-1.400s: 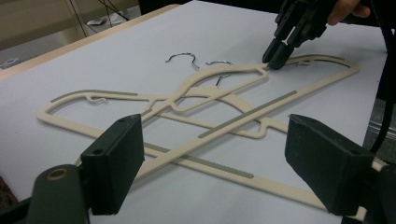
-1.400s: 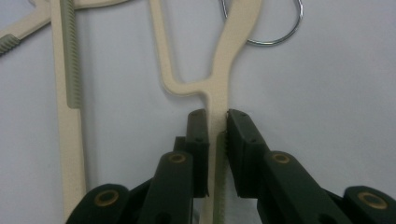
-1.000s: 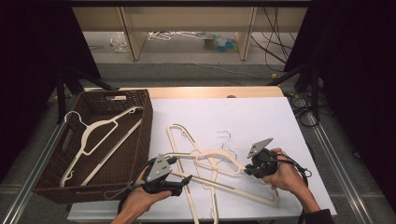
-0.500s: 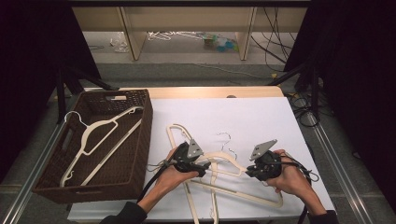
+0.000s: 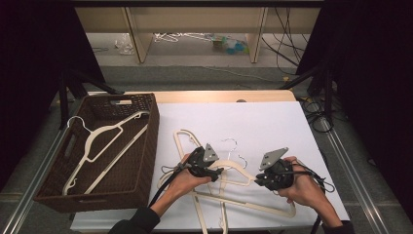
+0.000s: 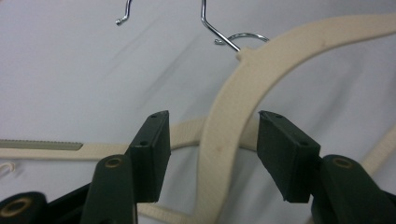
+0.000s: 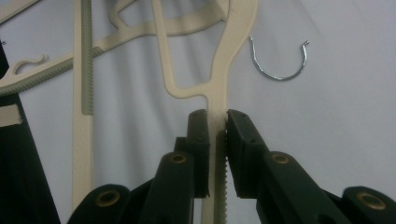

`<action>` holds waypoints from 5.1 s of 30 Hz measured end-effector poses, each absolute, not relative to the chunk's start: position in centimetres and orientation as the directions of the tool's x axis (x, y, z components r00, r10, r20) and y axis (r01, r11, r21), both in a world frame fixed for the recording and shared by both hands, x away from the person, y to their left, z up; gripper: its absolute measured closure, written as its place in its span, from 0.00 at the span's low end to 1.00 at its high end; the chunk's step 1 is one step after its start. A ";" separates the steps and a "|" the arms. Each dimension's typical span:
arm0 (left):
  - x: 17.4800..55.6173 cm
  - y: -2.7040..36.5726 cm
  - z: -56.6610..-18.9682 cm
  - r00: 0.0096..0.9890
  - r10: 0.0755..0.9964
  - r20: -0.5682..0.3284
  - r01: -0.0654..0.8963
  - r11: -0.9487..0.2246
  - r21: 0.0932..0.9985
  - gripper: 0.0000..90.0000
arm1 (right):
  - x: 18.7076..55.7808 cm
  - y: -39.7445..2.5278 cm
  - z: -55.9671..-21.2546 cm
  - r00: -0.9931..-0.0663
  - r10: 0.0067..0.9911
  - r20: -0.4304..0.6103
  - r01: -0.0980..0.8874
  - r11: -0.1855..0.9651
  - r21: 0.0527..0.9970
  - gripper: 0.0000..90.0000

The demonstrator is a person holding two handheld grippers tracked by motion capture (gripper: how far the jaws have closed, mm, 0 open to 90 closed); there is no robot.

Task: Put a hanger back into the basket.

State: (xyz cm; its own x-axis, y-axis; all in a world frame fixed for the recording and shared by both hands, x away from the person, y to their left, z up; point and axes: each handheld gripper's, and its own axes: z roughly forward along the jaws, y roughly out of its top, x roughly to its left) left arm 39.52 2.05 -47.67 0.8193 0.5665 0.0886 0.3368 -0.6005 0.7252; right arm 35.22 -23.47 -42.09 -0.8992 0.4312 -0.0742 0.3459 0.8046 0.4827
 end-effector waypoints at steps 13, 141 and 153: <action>39.5 1.8 -45.9 0.894 0.435 0.105 0.232 -0.651 0.723 0.74 | 35.1 -23.6 -41.9 -0.916 0.388 -0.106 0.290 0.820 0.494 0.89; 39.0 36.1 -36.4 0.506 0.849 -0.154 0.535 -0.169 0.827 0.95 | 32.9 -24.4 -43.6 -0.775 0.632 0.022 0.460 0.540 0.704 0.39; 40.5 35.7 -40.0 0.413 0.901 -0.132 0.642 -0.185 0.744 0.93 | 32.8 -24.5 -43.4 -0.778 0.627 0.033 0.467 0.543 0.698 0.39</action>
State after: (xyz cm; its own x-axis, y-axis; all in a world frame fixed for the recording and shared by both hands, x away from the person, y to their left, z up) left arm 40.51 35.68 -39.97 0.4126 0.9013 -0.1321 0.6421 -0.1848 0.7441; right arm 32.84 -24.49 -43.41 -0.7784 0.6269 0.0330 0.4672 0.5433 0.6975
